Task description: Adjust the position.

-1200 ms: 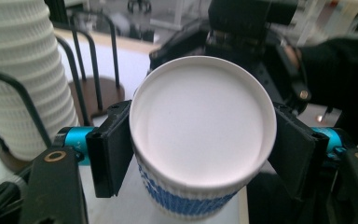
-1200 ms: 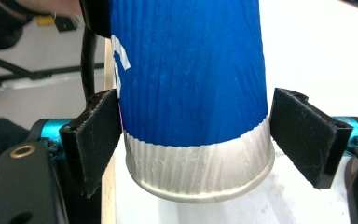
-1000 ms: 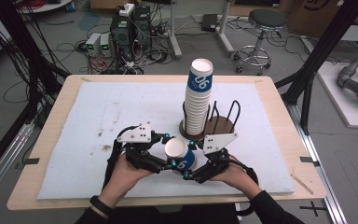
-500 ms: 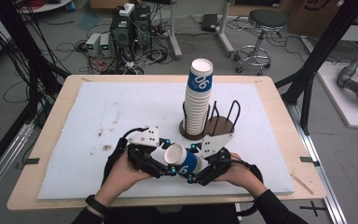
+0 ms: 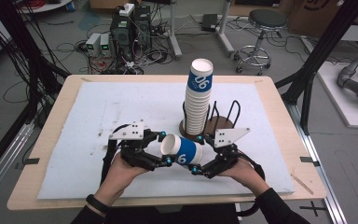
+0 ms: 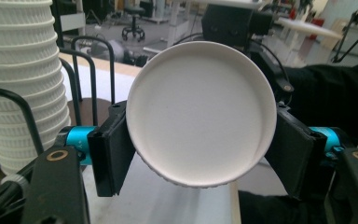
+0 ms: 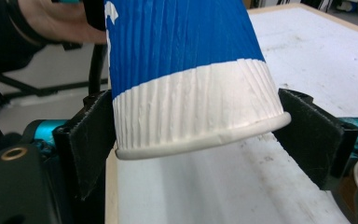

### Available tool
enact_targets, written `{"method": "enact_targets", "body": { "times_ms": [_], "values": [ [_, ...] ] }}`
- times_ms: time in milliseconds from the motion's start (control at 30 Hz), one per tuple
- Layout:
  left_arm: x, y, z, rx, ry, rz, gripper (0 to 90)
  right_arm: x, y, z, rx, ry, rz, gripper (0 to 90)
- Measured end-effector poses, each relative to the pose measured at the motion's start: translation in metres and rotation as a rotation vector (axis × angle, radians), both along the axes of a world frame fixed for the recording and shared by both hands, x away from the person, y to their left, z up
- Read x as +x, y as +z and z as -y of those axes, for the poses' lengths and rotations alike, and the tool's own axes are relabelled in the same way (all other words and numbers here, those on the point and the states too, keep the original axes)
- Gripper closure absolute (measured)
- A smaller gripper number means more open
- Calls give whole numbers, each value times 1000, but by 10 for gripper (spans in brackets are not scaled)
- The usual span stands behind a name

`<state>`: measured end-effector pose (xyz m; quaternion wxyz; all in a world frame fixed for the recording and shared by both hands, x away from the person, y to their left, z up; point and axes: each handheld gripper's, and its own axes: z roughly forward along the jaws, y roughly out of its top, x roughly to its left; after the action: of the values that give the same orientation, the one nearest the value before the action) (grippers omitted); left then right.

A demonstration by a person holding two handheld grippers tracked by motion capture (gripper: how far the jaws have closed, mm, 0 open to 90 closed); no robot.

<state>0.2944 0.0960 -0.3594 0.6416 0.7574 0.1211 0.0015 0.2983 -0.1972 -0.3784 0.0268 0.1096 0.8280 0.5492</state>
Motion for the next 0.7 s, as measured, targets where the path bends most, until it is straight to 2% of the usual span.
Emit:
{"method": "enact_targets", "body": {
  "times_ms": [100,267,333,400,433,500,567,600,633,700],
  "values": [
    [0,0,0,11,-4,-2,298,1,0,0,-5,9,0,168],
    [0,4,2,117,-10,-24,285,0,2,1,-43,17,26,185],
    [-1,6,4,170,1,-15,271,0,5,1,-62,24,39,193],
    [-2,6,5,183,-2,-21,268,0,7,1,-94,26,50,197],
    [-2,6,6,188,-2,-18,269,-1,7,0,-93,23,49,197],
    [-2,5,6,190,-4,-24,278,-2,7,1,-107,22,37,196],
    [0,3,4,179,-18,-27,283,-2,7,1,-111,30,43,181],
    [1,2,2,163,-25,-31,284,-2,7,1,-97,26,62,172],
    [1,1,1,133,-25,-25,286,-1,7,2,-85,27,60,163],
    [1,2,-1,111,-25,-1,292,0,9,4,-53,18,52,155]
  ]
}}
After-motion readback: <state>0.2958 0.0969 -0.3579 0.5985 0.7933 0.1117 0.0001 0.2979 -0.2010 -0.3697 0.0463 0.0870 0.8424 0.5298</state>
